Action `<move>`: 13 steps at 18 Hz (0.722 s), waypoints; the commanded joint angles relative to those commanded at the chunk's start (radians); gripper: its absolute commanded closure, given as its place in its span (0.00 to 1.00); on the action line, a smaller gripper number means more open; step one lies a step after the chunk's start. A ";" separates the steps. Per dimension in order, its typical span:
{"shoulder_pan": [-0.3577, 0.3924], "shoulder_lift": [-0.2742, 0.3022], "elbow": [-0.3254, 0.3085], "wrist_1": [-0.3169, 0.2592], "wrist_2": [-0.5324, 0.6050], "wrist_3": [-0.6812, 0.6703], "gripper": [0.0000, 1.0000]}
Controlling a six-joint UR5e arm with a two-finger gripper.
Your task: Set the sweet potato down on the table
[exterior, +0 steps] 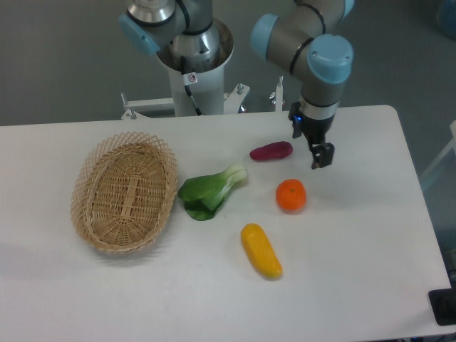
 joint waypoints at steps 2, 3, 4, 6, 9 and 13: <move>-0.003 -0.026 0.045 -0.002 0.000 -0.025 0.00; -0.006 -0.041 0.068 -0.003 0.001 -0.038 0.00; -0.008 -0.054 0.091 -0.003 0.001 -0.045 0.00; -0.008 -0.084 0.143 -0.021 0.003 -0.045 0.00; -0.012 -0.127 0.230 -0.083 0.003 -0.086 0.00; -0.048 -0.193 0.327 -0.103 0.006 -0.206 0.00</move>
